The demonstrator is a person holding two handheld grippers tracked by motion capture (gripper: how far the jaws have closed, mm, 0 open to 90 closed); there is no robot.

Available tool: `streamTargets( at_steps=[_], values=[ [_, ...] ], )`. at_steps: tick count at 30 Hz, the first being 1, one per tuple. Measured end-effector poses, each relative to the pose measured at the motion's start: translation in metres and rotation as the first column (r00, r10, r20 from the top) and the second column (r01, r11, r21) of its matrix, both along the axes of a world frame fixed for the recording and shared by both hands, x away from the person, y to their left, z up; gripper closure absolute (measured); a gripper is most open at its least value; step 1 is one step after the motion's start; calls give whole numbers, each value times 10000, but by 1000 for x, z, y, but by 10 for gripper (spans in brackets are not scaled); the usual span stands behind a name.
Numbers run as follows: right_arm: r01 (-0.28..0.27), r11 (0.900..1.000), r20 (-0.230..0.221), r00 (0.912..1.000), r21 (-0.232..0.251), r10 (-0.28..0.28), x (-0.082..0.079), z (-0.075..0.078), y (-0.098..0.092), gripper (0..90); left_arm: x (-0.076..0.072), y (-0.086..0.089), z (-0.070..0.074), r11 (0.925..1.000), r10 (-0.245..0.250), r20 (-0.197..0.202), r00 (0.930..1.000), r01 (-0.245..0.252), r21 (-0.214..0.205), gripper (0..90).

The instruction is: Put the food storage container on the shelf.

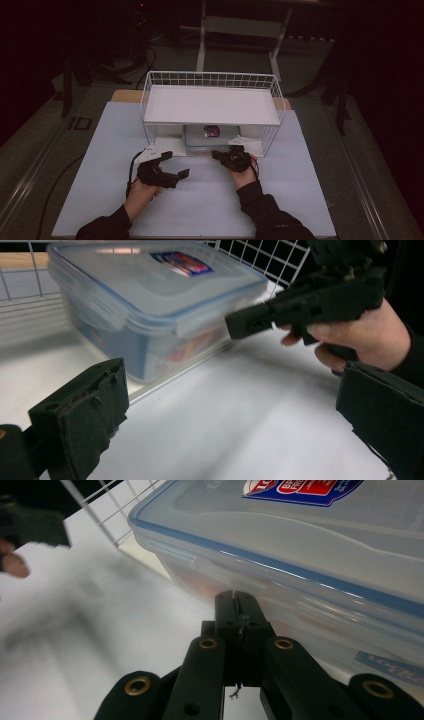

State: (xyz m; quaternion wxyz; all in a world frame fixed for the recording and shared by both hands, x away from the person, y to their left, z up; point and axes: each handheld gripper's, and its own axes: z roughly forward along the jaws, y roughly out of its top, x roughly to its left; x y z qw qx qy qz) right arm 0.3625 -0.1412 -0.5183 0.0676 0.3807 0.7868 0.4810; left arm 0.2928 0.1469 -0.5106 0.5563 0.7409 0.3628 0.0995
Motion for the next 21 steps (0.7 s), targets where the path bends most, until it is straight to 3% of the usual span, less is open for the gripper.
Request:
streamTargets(
  at_steps=[13, 19, 21],
  values=[
    [437, 9990, 94, 9990, 107, -438, 27, -2, 10, 895, -1, -1, -1, 10000, -87, 71, 9999, 87, 0, 4],
    [394, 9991, -23, 9992, 177, -394, 24, -2, 12, 832, -2, -4, -1, 9998, -158, 74, 9998, 157, 96, 4],
    [232, 9993, -52, 9997, 291, -231, 15, 1, 13, 758, -4, -4, 1, 9997, -219, 113, 9997, 218, 77, 4]
  ],
)
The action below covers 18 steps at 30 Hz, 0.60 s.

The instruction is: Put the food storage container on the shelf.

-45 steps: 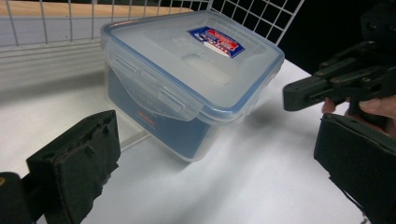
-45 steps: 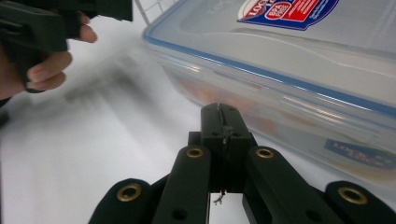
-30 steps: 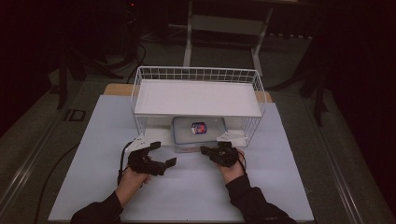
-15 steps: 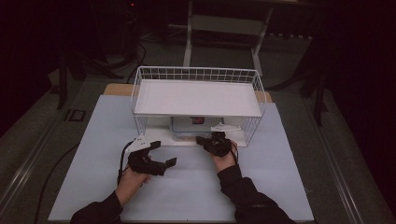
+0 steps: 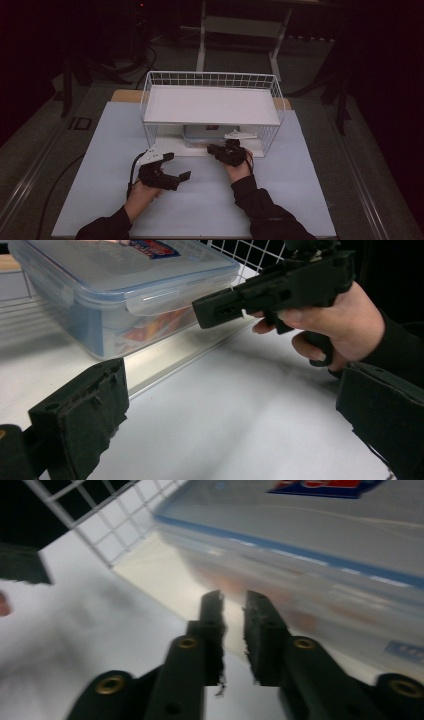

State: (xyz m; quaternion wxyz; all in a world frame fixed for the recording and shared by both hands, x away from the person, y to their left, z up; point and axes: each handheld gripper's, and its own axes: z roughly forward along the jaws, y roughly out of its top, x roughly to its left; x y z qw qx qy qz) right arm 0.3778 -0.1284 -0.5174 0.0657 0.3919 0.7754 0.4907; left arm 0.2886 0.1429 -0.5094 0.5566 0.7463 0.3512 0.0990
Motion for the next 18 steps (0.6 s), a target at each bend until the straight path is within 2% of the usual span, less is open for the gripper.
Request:
streamTargets(
  at_steps=[2, 5, 6, 10, 12, 13, 18],
  values=[
    [-68, 10000, 1, 10000, 25, 68, -3, 1, 0, 722, -1, 0, 1, 10000, -29, 14, 10000, 29, 1, 4],
    [-204, 9994, 214, 9996, 269, 198, -15, 6, -5, 555, -5, 2, 6, 9998, -133, 81, 9999, 134, -154, 4],
    [-291, 9990, 377, 9989, 337, 278, -22, 8, -9, 459, -7, 4, 7, 9996, -178, 130, 9998, 181, -229, 4],
    [-493, 9963, 354, 9983, 708, 468, -33, 11, -20, 234, -15, 7, 11, 9993, -256, 247, 9994, 263, -282, 4],
    [-537, 9954, 360, 9981, 798, 509, -35, 11, -23, 199, -17, 8, 11, 9992, -282, 276, 9992, 290, -293, 4],
    [-481, 9954, 284, 9985, 827, 459, -39, 10, -28, 168, -23, 9, 11, 9992, -400, 449, 9982, 404, -76, 4],
    [-477, 9965, 642, 9970, 680, 434, -47, 10, -33, 161, -29, 10, 10, 9984, -567, 532, 9970, 566, 21, 4]
  ],
)
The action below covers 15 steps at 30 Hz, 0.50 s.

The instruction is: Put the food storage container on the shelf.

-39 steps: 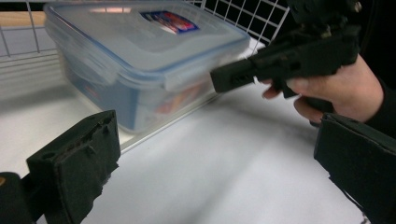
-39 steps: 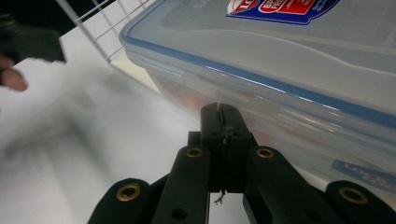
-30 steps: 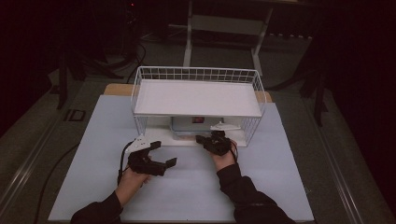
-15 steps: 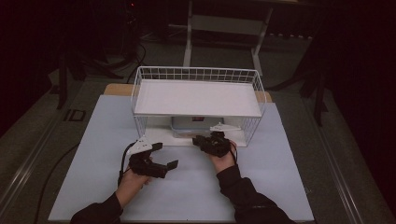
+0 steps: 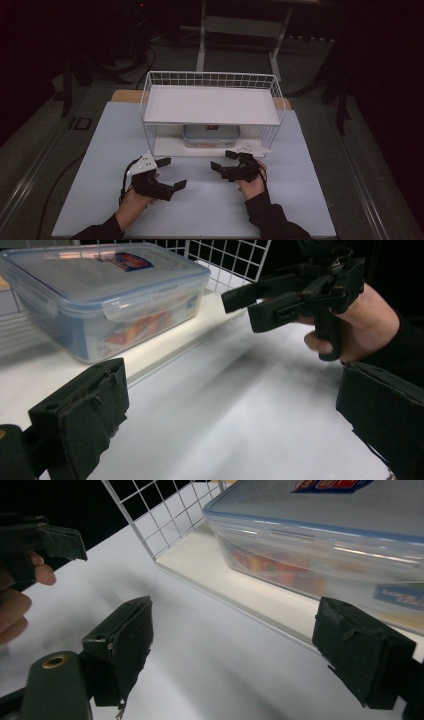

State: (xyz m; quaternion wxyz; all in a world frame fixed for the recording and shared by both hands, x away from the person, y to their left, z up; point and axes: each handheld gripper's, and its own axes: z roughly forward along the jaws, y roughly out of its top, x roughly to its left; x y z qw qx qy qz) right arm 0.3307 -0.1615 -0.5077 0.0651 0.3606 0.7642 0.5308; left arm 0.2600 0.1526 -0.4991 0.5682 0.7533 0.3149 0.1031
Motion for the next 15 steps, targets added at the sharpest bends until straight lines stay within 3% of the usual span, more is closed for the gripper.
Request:
streamTargets(
  at_steps=[5, 8, 15],
  values=[
    [-232, 9996, 218, 9995, -152, 235, -13, 3, -3, 162, -7, 2, 1, 9999, -149, 52, 9999, 149, 69, 4],
    [-302, 9990, 284, 9991, -330, 312, -21, 2, -4, 162, -13, 3, 0, 9992, -272, 167, 9995, 266, 313, 4],
    [-271, 9992, 359, 9990, -308, 282, -39, 2, -11, 169, -18, 6, -3, 9992, -268, 26, 9996, 267, 288, 4]
  ],
)
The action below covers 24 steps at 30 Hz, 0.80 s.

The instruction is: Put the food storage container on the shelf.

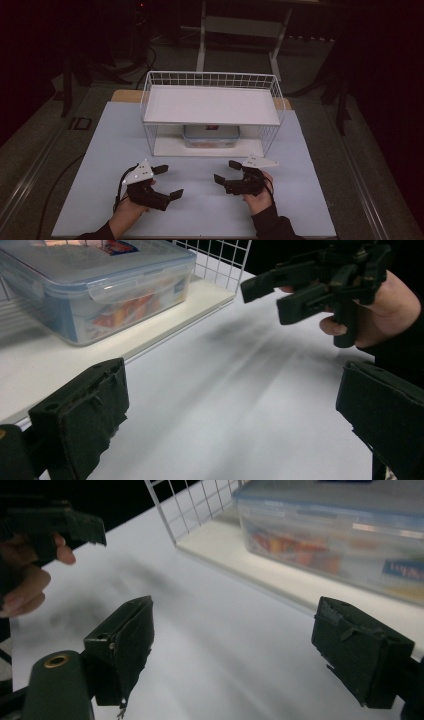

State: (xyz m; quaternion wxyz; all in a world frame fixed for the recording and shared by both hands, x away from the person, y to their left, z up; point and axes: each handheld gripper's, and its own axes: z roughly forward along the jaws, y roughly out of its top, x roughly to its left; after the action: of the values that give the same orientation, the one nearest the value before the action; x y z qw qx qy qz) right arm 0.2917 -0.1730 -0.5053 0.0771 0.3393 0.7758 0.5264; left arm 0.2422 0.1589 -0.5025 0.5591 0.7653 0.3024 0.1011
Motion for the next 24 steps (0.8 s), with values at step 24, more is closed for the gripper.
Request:
streamTargets(
  at_steps=[24],
  values=[
    [533, 9985, 296, 9981, 94, -536, -51, 8, -70, 170, -18, 22, 5, 9996, 110, 84, 9999, -108, -279, 4]
  ],
)
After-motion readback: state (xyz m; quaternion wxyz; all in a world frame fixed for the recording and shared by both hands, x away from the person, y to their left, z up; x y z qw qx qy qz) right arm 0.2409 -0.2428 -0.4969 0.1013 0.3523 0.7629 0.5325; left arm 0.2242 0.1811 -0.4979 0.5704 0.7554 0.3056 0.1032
